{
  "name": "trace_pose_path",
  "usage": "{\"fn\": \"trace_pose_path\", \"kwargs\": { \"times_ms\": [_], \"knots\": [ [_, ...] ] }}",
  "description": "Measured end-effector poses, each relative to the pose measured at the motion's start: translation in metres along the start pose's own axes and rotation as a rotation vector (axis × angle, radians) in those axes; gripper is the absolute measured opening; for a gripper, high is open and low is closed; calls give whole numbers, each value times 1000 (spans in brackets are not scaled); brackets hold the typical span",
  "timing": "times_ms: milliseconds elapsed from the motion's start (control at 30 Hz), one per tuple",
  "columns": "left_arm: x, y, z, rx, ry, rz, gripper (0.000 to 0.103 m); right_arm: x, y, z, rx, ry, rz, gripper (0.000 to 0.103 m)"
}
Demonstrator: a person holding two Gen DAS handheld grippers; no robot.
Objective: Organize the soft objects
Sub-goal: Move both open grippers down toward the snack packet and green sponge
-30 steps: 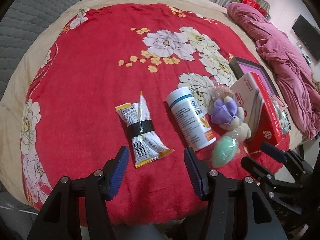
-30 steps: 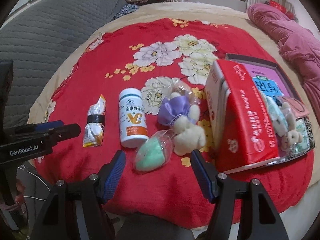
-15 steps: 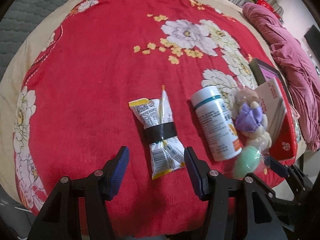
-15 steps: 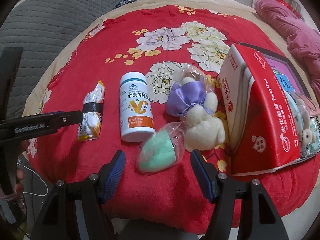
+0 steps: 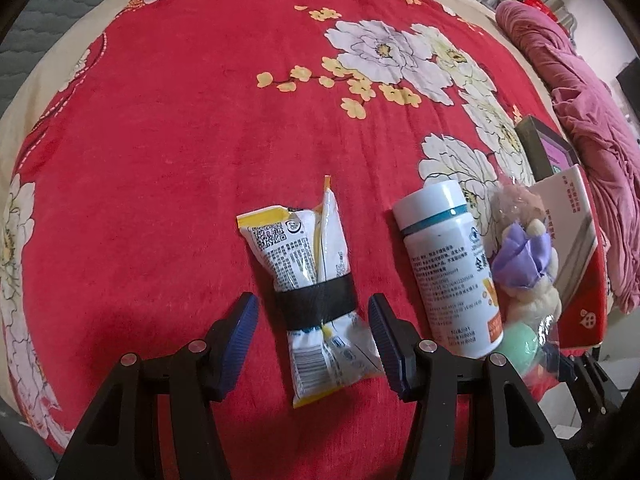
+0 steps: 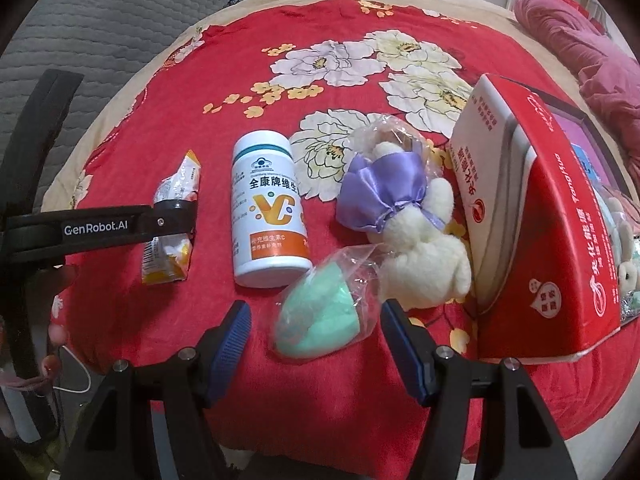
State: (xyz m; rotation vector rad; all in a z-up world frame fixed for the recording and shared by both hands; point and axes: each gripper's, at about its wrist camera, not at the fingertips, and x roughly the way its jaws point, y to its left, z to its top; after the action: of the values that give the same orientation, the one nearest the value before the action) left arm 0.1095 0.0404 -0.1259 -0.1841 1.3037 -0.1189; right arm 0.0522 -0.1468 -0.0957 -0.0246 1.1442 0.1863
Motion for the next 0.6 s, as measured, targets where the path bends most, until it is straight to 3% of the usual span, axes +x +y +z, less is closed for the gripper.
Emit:
{"fn": "trace_pose_path", "kwargs": {
  "times_ms": [133, 233, 600],
  "knots": [
    [6, 4, 2, -22, 4, -15, 59, 5, 1, 0, -1, 10, -12, 65],
    [9, 6, 3, -32, 5, -20, 59, 7, 1, 0, -9, 11, -19, 52],
    [19, -1, 10, -37, 5, 5, 58, 1, -3, 1, -5, -2, 8, 47]
  ]
}}
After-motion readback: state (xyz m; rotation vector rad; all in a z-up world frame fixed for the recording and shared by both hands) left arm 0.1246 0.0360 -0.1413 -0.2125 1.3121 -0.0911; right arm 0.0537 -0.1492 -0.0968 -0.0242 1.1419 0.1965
